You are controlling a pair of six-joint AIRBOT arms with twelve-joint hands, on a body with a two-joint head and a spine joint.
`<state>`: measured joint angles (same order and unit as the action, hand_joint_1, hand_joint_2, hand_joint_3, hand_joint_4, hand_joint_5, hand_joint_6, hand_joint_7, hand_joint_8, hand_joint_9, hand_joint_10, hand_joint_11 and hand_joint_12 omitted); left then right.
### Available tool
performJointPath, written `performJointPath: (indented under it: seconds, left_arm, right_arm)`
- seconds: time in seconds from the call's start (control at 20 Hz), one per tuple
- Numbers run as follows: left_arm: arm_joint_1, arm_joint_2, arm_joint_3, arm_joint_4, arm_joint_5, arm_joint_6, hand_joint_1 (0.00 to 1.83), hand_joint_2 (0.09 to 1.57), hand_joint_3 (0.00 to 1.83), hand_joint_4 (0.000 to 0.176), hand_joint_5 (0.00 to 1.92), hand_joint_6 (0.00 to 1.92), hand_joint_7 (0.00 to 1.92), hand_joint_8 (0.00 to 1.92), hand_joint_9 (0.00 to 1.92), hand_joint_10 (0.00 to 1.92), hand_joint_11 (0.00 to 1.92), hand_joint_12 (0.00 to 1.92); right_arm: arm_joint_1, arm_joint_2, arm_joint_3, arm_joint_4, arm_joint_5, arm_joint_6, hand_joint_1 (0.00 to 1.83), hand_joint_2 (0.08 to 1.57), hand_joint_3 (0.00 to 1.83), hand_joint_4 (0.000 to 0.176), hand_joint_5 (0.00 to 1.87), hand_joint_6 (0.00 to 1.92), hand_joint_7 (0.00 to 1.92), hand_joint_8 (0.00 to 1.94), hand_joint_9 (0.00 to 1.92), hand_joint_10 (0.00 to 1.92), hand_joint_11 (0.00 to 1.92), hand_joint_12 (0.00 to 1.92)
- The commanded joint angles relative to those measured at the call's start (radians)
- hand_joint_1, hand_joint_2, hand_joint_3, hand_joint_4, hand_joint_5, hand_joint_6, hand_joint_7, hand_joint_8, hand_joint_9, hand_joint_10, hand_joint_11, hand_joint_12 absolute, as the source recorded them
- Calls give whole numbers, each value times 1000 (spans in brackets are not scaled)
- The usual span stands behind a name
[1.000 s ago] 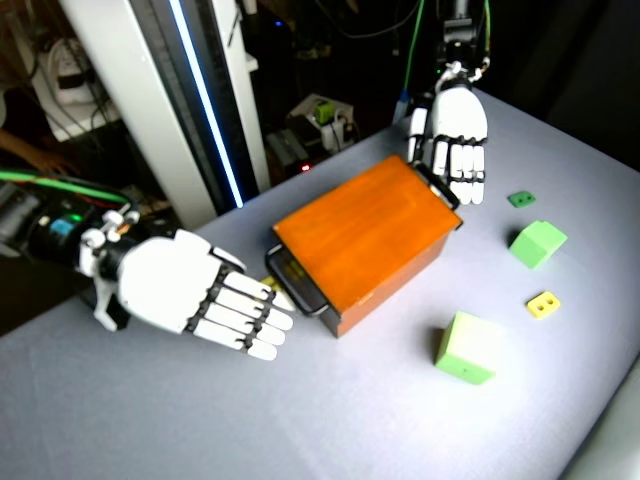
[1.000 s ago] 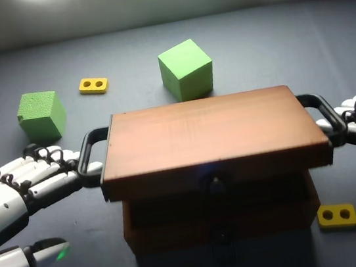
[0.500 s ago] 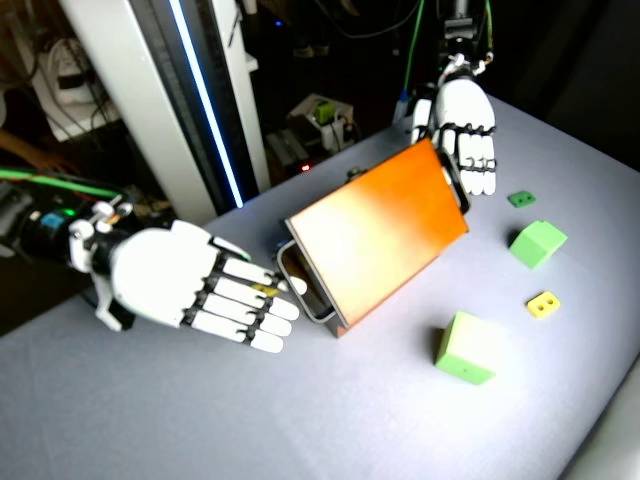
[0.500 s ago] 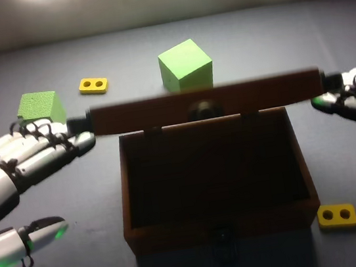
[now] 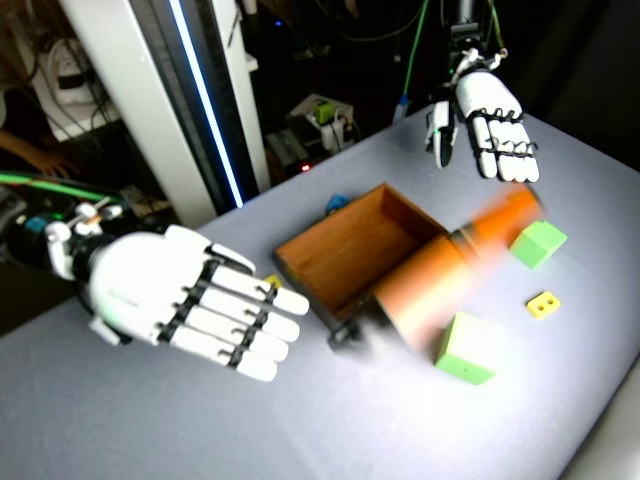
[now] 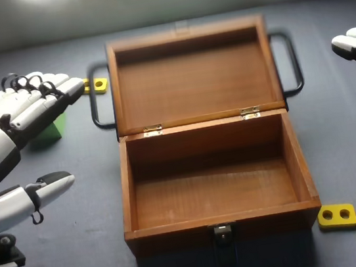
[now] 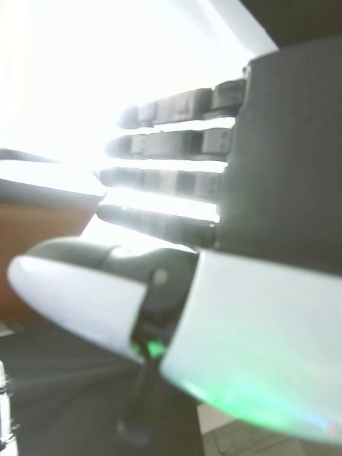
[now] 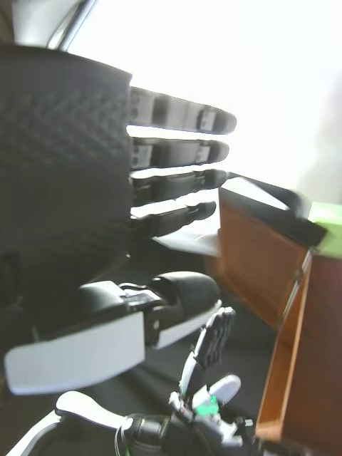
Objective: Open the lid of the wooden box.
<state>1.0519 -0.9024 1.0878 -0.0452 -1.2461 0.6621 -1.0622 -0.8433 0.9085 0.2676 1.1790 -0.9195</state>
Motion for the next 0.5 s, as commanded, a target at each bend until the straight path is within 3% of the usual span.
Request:
performJointPath:
  seconds: [0.0, 0.05, 0.1, 0.15, 0.2, 0.25, 0.3, 0.45]
  left_arm:
    - [-8, -2, 4, -27, -136, -1, 648, 1351, 5, 0, 0, 0, 0, 0, 0, 0, 0, 0]
    - [-8, -3, 4, -32, -147, -1, 636, 1357, 6, 0, 0, 0, 0, 0, 0, 0, 0, 0]
    - [-8, -3, 3, -36, -156, -1, 643, 1348, 1, 0, 0, 0, 0, 0, 0, 0, 5, 2]
    - [-8, -3, 3, -39, -164, 0, 658, 1350, 1, 0, 0, 0, 0, 0, 0, 0, 0, 0]
    - [-8, -3, 2, -45, -175, 3, 668, 1352, 2, 0, 0, 0, 0, 0, 0, 0, 11, 5]
    - [-8, -3, 2, -51, -184, 6, 701, 1347, 0, 0, 0, 0, 0, 0, 0, 0, 9, 5]
    - [-8, -4, 2, -57, -192, 10, 677, 1354, 2, 0, 0, 0, 0, 0, 0, 0, 1, 0]
    - [-8, -5, 2, -71, -219, 17, 695, 1369, 6, 12, 0, 0, 0, 0, 0, 0, 0, 0]
  right_arm:
    - [11, 5, 1, -4, 139, 1, 412, 1478, 5, 0, 0, 0, 0, 0, 0, 0, 0, 0]
    - [11, 5, -1, -2, 148, 1, 396, 1471, 2, 25, 0, 0, 0, 0, 0, 0, 0, 0]
    - [11, 6, -3, 0, 160, 1, 434, 1479, 4, 34, 0, 0, 0, 0, 0, 0, 0, 0]
    - [11, 7, -5, 1, 168, 1, 440, 1479, 4, 29, 0, 0, 0, 0, 0, 0, 0, 0]
    - [10, 10, -7, 1, 178, -1, 444, 1481, 4, 37, 0, 0, 0, 0, 0, 0, 0, 0]
    - [10, 14, -11, 2, 187, -4, 416, 1476, 2, 16, 0, 0, 0, 0, 0, 0, 0, 0]
    - [10, 19, -15, 4, 196, -11, 410, 1476, 2, 11, 0, 0, 0, 0, 0, 0, 0, 0]
    - [10, 32, -29, 8, 223, -28, 353, 1430, 0, 71, 0, 0, 0, 0, 0, 0, 0, 0]
